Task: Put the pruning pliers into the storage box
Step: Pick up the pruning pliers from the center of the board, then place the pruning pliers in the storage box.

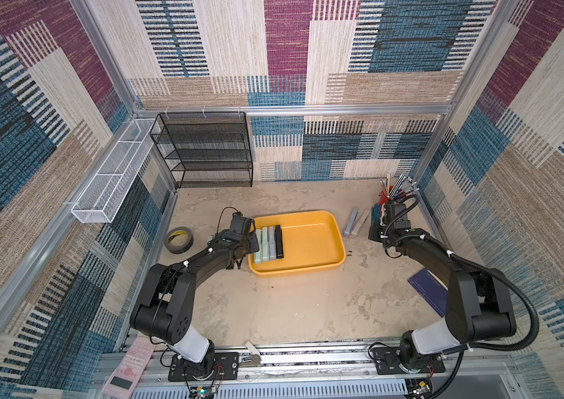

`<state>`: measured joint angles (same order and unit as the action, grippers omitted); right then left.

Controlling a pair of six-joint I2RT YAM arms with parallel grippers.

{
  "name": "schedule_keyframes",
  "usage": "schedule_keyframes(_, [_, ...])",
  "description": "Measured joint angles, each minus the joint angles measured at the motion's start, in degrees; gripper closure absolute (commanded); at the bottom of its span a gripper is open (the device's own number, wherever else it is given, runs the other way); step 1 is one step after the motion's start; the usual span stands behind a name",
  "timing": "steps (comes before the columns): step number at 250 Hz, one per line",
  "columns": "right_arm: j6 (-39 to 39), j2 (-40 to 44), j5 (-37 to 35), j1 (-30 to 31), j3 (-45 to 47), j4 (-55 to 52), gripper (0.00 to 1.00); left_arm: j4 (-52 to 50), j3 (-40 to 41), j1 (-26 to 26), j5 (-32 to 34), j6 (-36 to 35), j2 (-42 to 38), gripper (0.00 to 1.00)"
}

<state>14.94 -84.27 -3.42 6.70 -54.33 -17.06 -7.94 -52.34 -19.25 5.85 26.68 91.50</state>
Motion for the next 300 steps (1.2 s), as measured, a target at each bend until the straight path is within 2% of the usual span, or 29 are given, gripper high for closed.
schedule_keyframes(65, [2.14,2.12,-1.14,12.35,-2.21,-1.29,0.74,0.52,0.04,0.00,-0.68,0.46,0.02,0.90])
schedule_keyframes(149, [7.54,-8.15,1.90,27.71,-5.42,1.18,0.74,1.95,0.98,-0.13,-2.01,2.10,-0.44,0.90])
schedule_keyframes(224, [10.51,-17.07,4.44,31.98,-8.02,5.68,0.74,1.84,1.07,-0.55,-2.82,2.51,-0.61,0.90])
schedule_keyframes(300, [12.72,-23.32,6.47,33.11,-10.27,8.63,0.74,1.75,1.01,-0.74,-2.80,2.49,-0.48,0.91])
